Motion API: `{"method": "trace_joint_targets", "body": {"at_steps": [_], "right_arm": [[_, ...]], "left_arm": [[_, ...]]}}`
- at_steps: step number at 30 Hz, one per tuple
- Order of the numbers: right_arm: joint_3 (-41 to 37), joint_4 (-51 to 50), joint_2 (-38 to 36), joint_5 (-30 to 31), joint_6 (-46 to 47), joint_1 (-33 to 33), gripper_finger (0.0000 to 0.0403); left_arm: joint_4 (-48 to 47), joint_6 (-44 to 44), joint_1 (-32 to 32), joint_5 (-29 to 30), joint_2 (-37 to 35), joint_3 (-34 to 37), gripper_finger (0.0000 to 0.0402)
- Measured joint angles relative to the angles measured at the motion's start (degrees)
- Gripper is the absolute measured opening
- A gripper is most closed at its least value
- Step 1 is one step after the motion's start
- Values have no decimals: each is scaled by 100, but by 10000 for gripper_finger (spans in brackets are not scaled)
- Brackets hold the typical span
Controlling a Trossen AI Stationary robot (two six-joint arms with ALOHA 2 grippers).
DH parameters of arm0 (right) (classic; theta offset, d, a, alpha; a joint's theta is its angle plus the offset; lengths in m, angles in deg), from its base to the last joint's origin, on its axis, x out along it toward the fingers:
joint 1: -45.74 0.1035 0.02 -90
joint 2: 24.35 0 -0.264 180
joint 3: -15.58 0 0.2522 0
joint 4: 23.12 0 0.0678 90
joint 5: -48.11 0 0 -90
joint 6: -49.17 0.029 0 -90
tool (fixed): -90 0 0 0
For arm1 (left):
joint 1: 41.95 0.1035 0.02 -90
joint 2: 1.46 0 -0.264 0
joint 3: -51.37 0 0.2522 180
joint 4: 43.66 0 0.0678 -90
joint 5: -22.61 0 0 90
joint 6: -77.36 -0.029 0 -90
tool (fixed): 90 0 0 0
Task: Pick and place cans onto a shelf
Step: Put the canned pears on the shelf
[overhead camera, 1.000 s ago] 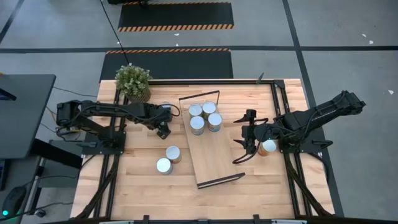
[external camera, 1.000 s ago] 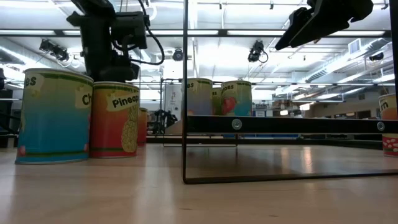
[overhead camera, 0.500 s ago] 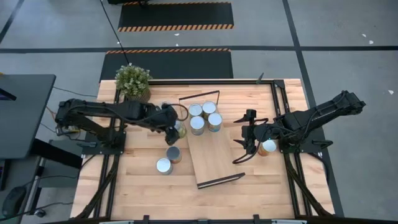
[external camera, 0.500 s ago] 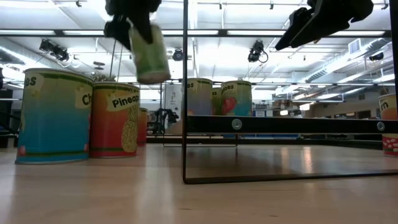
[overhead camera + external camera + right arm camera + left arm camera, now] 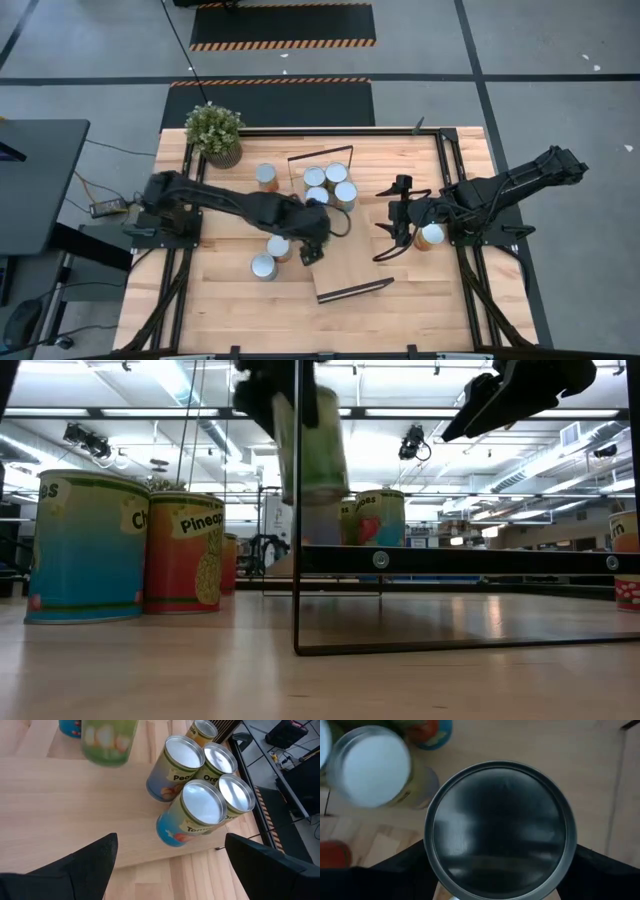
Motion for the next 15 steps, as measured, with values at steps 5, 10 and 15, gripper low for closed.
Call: {"method": "trace_joint_targets", "body": {"at_steps": [5,10,15], "right_arm": [[0,-31,0,-2,4,4,377],[0,-35,0,-2,4,4,377],[0,-26,0,-2,8,4,377]], "left_arm": [[-140,-452,0,-124,638,-383,311],[-190,-595,-63,-351,989,-385,311],[-40,-825,-193,-9,1094,-404,314]]}}
